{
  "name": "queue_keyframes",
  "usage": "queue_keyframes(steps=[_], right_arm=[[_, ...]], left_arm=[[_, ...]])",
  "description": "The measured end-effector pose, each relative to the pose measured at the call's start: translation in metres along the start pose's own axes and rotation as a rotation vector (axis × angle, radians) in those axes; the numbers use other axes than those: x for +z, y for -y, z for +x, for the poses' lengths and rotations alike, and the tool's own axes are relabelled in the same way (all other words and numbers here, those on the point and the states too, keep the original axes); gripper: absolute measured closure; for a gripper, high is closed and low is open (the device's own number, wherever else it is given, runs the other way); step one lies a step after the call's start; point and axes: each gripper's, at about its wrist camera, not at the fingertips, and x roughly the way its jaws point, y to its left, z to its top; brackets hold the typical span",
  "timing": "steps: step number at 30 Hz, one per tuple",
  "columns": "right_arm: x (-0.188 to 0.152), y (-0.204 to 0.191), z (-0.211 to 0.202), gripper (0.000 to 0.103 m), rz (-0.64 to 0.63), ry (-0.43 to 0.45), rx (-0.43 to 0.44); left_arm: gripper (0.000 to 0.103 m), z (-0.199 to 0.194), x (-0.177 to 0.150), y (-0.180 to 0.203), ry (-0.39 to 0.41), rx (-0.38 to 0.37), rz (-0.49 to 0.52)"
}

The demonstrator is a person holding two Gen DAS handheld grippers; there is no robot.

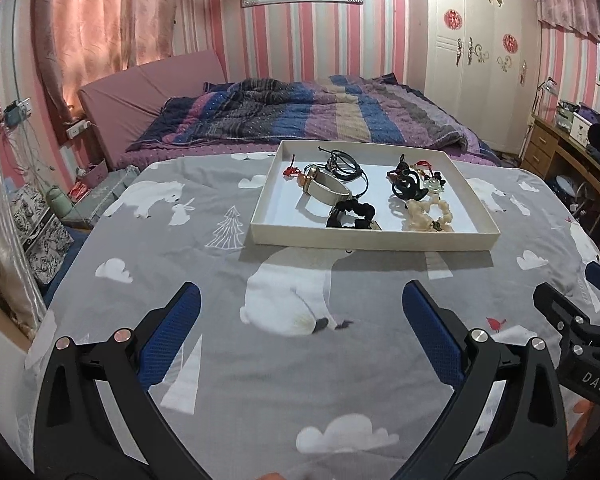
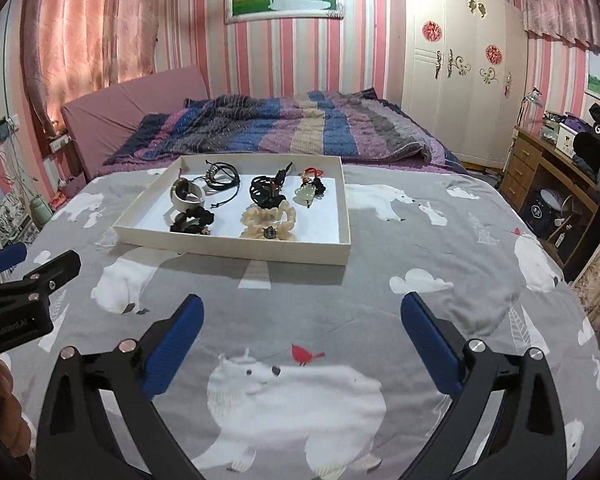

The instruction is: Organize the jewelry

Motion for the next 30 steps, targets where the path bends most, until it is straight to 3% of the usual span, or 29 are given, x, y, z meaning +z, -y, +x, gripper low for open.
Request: queue_keyframes(steps=[12,23,30], right_arm=[[-0.014,-0.005,0.004,0.004,0.027,-0.02,0.056],[-0.019,-0.013,-0.009,0.004,-0.014,0.032,0.008],[-0.021,-0.019,-0.01,0.004,-0.04,0.028,-0.021]], left_arm=[[0.003,-0.01,-0.027,-0.009,0.015,0.023,-0.02],[0.003,-0.012,-0.03,-0.007,0.008,0.005,-0.017],[0.003,-0.022,-0.029,-0.007,0.046,0.005,-0.013]])
